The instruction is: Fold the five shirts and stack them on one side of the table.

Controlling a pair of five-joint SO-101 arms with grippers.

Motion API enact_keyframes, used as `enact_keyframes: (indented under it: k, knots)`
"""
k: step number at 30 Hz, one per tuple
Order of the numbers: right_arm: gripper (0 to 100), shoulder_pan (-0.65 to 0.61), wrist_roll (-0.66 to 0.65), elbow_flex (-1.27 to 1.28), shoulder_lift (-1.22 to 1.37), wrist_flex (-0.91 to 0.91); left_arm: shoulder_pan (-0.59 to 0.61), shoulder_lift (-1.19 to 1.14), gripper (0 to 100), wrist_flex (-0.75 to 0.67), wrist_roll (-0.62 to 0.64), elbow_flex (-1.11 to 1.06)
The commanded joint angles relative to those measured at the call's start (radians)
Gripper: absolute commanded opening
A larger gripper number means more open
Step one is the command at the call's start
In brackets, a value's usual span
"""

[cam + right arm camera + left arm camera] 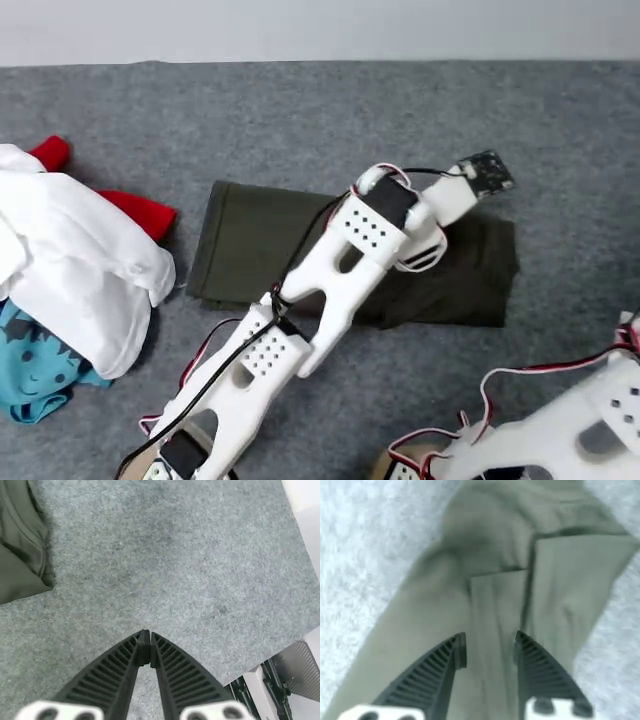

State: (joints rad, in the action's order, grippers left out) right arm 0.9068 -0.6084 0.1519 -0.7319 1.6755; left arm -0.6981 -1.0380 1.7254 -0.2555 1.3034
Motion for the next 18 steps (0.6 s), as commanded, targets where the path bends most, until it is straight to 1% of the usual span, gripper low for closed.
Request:
enact_keyframes:
  k: [1,3,6,9,15,18]
  knots:
    - [1.2,-0.025,-0.008,-0.011,-0.019,-0.001,-0.051,0.110,17,0.032,-0.002,-0.101]
    - [1.2,-0.025,-0.008,-0.011,-0.019,-0.005,-0.072,0.124,17,0.031,-0.003,-0.185]
    - [1.2,-0.025,-0.008,-0.008,-0.019,-0.007,-0.071,0.123,17,0.028,-0.005,-0.266]
    - [1.2,-0.025,-0.008,-0.006,-0.018,-0.007,-0.041,0.120,17,0.025,-0.008,-0.312]
    - [1.2,-0.025,-0.008,-0.006,-0.010,-0.010,0.048,0.118,17,-0.069,-0.011,-0.403]
    - [1.2,-0.030,-0.008,-0.005,-0.010,-0.010,0.057,0.118,17,-0.098,-0.011,-0.426]
